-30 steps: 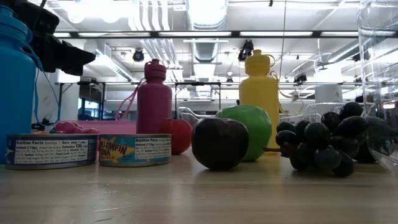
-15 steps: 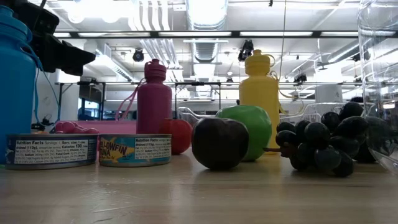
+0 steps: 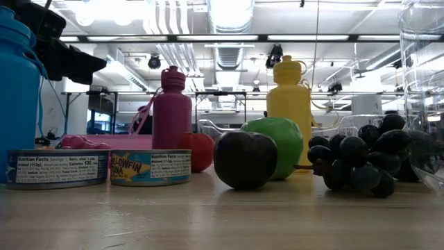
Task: Pick & Place Food Item
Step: Put the transparent water bottle into the right transparent bin
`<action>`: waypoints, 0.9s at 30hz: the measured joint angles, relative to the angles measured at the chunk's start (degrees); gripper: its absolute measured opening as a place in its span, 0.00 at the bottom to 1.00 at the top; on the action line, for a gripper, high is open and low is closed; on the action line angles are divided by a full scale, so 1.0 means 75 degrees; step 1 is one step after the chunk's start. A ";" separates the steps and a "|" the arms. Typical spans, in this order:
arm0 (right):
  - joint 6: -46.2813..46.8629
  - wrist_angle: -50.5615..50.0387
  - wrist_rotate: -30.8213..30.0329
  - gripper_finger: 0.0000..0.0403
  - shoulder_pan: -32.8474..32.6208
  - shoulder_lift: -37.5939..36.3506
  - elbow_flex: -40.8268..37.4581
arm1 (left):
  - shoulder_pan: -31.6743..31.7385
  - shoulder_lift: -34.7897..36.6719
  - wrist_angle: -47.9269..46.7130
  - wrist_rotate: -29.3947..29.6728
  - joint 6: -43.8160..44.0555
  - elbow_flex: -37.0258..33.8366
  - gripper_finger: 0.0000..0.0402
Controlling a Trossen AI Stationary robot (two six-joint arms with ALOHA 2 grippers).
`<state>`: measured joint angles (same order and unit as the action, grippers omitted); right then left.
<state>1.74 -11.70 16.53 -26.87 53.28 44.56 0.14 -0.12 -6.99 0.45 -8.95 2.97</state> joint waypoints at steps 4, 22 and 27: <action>0.0013 -0.0034 -0.0028 0.99 0.0003 0.0021 0.0000 | -0.0002 0.0000 -0.0002 0.0000 0.0000 0.0000 0.09; 0.0147 -0.0178 -0.0003 0.99 0.0002 0.0279 0.0000 | 0.0000 -0.0003 -0.0002 0.0000 0.0000 -0.0001 0.09; 0.0111 -0.0181 -0.0003 0.99 0.0000 0.0276 0.0000 | -0.0001 -0.0003 -0.0002 0.0000 0.0000 0.0001 0.09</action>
<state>2.57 -13.06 16.51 -26.87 55.35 44.56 0.13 -0.14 -7.01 0.45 -8.95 2.97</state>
